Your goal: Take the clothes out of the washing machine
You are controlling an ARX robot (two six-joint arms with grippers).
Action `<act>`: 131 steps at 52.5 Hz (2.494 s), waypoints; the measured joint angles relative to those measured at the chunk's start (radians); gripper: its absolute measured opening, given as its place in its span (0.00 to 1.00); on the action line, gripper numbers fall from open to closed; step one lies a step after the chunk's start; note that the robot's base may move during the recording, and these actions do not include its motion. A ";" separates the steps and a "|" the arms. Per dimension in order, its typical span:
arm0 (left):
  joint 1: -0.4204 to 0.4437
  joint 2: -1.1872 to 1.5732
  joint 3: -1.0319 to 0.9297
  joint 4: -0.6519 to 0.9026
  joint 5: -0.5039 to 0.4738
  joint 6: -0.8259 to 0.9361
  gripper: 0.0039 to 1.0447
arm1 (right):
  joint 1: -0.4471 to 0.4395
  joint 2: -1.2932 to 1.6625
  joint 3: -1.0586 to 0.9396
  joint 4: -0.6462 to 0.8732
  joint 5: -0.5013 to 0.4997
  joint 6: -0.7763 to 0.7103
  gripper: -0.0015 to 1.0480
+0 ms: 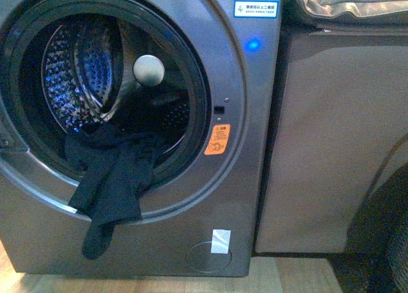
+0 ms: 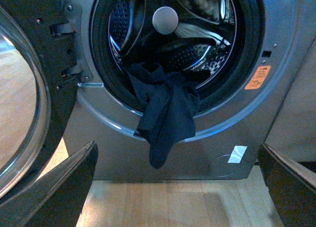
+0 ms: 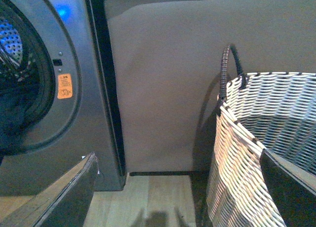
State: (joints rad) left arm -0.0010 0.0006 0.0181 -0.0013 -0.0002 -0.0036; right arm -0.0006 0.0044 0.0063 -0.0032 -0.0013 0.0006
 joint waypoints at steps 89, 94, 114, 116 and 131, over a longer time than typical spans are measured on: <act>-0.138 2.163 1.285 0.406 -0.115 -0.240 0.94 | 0.000 0.000 0.000 0.000 0.000 0.000 0.93; -0.129 2.230 1.344 0.387 -0.168 -0.199 0.94 | 0.000 0.000 0.000 0.000 0.000 0.000 0.93; -0.120 2.324 1.413 0.326 -0.283 0.060 0.94 | 0.000 0.000 0.000 0.000 0.000 0.000 0.93; -0.120 2.330 1.419 0.291 -0.297 0.070 0.94 | 0.000 0.000 0.000 0.000 0.000 0.000 0.93; -0.111 2.325 1.459 0.096 -0.319 0.012 0.93 | 0.000 0.000 0.000 0.000 0.000 0.000 0.93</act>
State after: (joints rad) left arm -0.1116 2.3257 1.4769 0.0944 -0.3191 0.0086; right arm -0.0006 0.0044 0.0063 -0.0029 -0.0013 0.0006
